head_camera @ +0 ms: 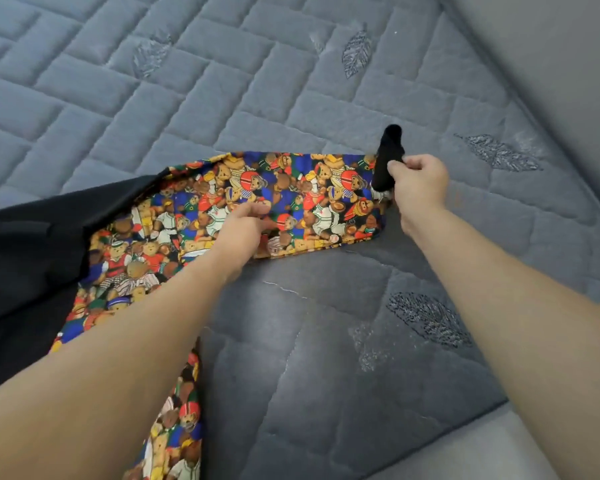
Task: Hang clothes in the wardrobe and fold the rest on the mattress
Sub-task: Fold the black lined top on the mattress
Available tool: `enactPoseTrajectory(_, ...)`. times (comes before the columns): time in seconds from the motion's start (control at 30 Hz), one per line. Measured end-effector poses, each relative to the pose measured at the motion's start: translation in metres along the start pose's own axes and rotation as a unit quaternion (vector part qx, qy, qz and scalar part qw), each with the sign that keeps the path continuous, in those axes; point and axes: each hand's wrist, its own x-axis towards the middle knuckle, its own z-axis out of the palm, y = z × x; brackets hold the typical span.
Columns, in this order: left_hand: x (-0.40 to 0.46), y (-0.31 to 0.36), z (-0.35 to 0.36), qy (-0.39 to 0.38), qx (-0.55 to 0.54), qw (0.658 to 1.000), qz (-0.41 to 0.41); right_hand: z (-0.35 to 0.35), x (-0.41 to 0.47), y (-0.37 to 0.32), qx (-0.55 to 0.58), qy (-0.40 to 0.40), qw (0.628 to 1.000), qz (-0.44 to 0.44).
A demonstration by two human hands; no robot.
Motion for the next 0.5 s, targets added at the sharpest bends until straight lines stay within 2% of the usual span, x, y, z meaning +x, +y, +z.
enactPoseTrajectory(0.1,-0.015,-0.006,-0.07,0.057,-0.048,0.997,-0.02,0.053,-0.057,-0.021,-0.053,-0.047,0.995,-0.075)
enactPoseTrajectory(0.23,-0.043,-0.028,-0.185,0.087,-0.124,0.986,-0.072,0.137,-0.143,-0.04,-0.13,-0.124,0.972,-0.151)
enactPoseTrajectory(0.4,-0.081,-0.078,-0.35,0.156,-0.122,0.971,-0.132,0.254,-0.259,-0.052,-0.229,-0.211,0.929,-0.201)
enactPoseTrajectory(0.5,-0.101,-0.109,-0.44,0.187,-0.147,0.958,-0.162,0.322,-0.332,-0.055,-0.243,-0.243,0.915,-0.21)
